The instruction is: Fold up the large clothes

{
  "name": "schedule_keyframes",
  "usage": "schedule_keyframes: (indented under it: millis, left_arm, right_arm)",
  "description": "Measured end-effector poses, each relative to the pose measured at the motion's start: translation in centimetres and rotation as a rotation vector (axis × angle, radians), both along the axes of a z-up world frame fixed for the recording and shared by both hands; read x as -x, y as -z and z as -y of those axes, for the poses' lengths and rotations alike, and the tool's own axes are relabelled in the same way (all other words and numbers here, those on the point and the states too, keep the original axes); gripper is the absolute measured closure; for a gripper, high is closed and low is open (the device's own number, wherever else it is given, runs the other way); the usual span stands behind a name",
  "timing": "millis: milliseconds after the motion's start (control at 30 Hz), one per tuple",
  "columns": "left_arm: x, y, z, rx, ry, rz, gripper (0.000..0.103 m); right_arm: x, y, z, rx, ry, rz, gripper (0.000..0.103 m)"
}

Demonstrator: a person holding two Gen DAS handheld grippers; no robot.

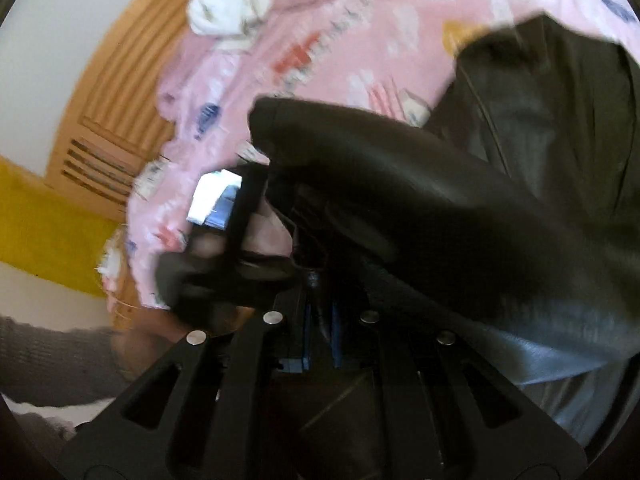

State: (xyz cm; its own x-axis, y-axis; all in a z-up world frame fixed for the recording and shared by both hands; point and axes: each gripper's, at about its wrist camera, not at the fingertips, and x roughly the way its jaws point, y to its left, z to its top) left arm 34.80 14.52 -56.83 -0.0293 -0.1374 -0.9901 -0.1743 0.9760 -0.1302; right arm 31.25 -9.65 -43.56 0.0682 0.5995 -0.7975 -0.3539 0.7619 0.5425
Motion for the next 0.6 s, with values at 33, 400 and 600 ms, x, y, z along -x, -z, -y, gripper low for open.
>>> schedule_keyframes:
  millis: [33,400,600]
  left_arm:
    - [0.1,-0.5,-0.4,-0.019,0.015,0.003,0.090]
    - [-0.8,-7.6,-4.6,-0.057,0.011,0.109,0.090]
    - [-4.2,-11.9,5.5,0.013,0.124,0.191,0.059]
  right_arm:
    - [0.4,1.3,-0.2,0.021,0.001,-0.018,0.092]
    - [3.8,6.5,-1.3,0.024,0.028,-0.116,0.047]
    - [6.1,1.6,2.2,-0.126,0.106,-0.102,0.039]
